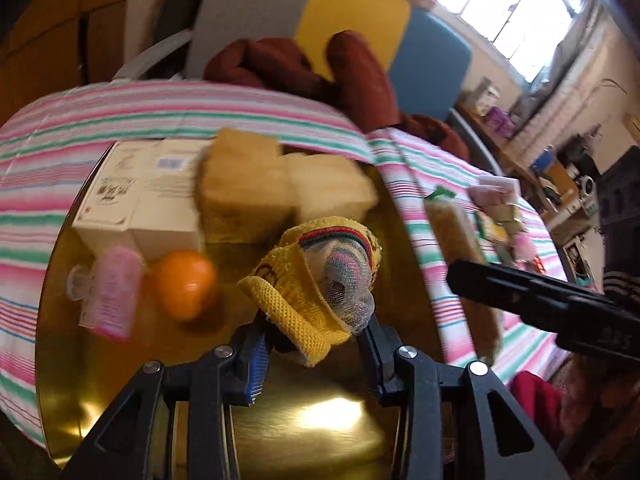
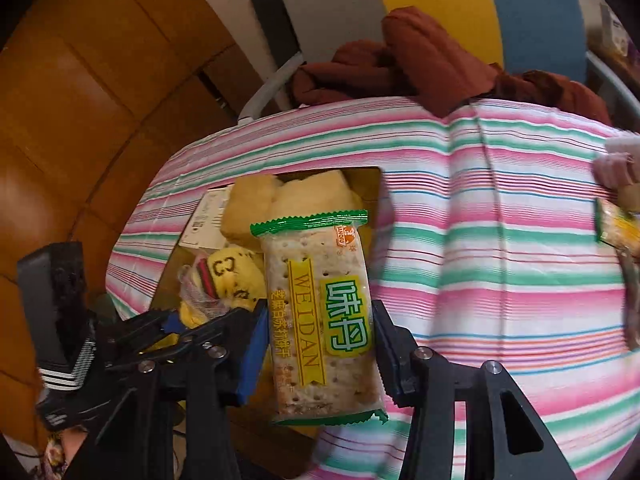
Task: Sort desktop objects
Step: 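Lower both items into the tray and open both tools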
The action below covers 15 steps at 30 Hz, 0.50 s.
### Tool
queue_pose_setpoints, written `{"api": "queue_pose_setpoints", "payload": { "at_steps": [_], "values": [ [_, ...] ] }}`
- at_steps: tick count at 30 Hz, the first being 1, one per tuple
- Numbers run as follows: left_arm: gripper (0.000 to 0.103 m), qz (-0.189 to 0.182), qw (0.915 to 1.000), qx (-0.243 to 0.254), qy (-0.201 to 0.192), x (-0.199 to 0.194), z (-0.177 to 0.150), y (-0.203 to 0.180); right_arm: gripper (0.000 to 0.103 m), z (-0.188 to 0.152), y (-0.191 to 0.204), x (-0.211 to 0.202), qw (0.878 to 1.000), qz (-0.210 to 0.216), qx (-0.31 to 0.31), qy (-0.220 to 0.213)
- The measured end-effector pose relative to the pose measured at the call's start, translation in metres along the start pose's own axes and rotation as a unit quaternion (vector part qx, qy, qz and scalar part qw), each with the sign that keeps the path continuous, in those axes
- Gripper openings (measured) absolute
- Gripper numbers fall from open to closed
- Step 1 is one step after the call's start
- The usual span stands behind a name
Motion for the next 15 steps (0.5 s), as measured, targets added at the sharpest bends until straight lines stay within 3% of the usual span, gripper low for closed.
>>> {"api": "queue_pose_setpoints", "payload": {
  "at_steps": [5, 8, 15],
  "values": [
    [0.048, 0.024, 0.9983, -0.039, 0.036, 0.022, 0.000, 0.024, 0.051, 0.008, 0.015, 0.022, 1.000, -0.014, -0.004, 0.009],
    [0.052, 0.028, 0.9961, -0.066, 0.051, 0.030, -0.004, 0.032, 0.057, 0.008, 0.018, 0.027, 0.999, -0.031, -0.011, 0.006],
    [0.058, 0.030, 0.9970, -0.059, 0.039, 0.025, -0.005, 0.026, 0.062, 0.000, 0.014, 0.012, 0.999, -0.038, -0.026, -0.014]
  ]
}}
Point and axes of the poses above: each gripper's, at about its wrist camera, not at the fingertips, and x roughly the way its jaws point, y to its left, z to its top, the point moved 1 cm from there along x, roughly the way its jaws point, and after that the axes turned 6 degrees about -z, right-handed, at the moved point
